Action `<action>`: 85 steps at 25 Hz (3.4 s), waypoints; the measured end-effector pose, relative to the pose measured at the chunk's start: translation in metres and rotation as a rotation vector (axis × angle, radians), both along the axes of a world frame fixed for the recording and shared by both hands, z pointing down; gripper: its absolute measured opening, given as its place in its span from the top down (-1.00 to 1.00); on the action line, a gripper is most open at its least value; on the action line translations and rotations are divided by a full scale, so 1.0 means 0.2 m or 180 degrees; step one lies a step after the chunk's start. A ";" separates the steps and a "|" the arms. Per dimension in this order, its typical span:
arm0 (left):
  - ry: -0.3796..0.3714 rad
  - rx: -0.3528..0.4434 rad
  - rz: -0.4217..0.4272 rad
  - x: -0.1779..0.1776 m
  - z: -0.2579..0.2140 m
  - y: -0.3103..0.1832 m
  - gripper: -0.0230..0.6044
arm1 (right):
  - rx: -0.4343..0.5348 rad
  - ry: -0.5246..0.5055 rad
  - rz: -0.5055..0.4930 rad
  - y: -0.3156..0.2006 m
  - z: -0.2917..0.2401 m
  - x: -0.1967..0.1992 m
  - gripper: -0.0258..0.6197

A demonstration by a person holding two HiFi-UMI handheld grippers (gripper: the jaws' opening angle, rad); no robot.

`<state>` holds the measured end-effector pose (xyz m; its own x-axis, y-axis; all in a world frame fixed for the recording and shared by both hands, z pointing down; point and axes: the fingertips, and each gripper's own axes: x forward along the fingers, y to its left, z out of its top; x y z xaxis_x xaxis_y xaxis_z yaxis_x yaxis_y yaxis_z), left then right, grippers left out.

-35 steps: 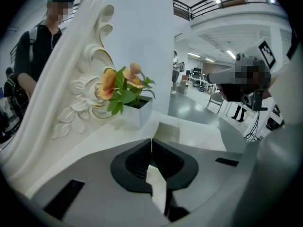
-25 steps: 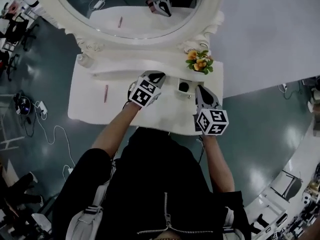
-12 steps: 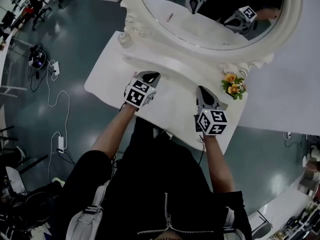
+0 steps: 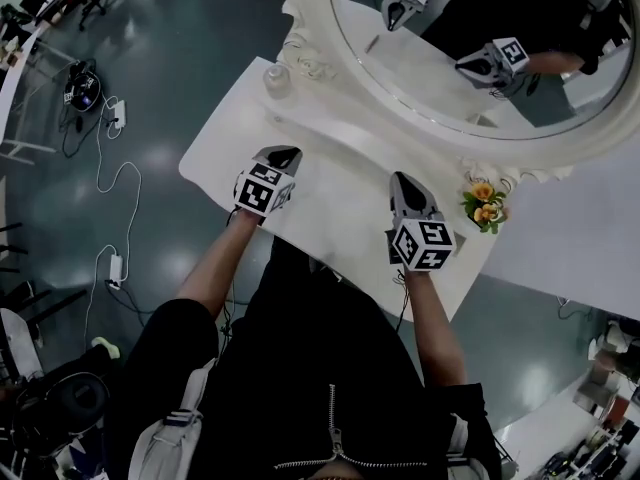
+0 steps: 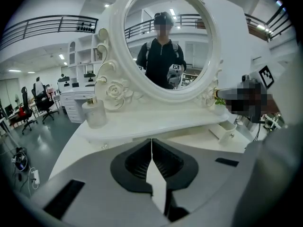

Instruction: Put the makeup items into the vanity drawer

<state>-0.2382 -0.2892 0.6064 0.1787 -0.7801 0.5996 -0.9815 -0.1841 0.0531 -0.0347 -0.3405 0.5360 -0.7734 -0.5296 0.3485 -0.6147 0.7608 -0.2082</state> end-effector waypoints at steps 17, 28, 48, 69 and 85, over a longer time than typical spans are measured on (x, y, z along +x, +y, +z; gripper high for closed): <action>-0.0110 -0.0770 -0.0006 -0.19 0.46 0.03 0.38 | -0.0298 0.0137 0.0142 -0.05 0.18 -0.09 0.90; -0.0308 -0.1255 0.0038 -0.27 0.69 0.06 0.54 | -0.0354 0.0184 0.0323 -0.06 0.22 -0.02 0.90; -0.0269 -0.1035 0.0055 -0.24 0.59 0.04 0.74 | -0.0303 0.0172 0.0428 -0.04 0.20 0.06 0.90; -0.0233 -0.0330 0.0904 0.35 0.11 -0.14 0.74 | -0.0091 0.0030 0.0940 0.06 0.05 0.45 0.90; -0.0307 -0.0153 0.2516 1.47 0.05 -0.22 0.74 | -0.0132 0.0034 0.2247 0.43 0.08 1.34 0.90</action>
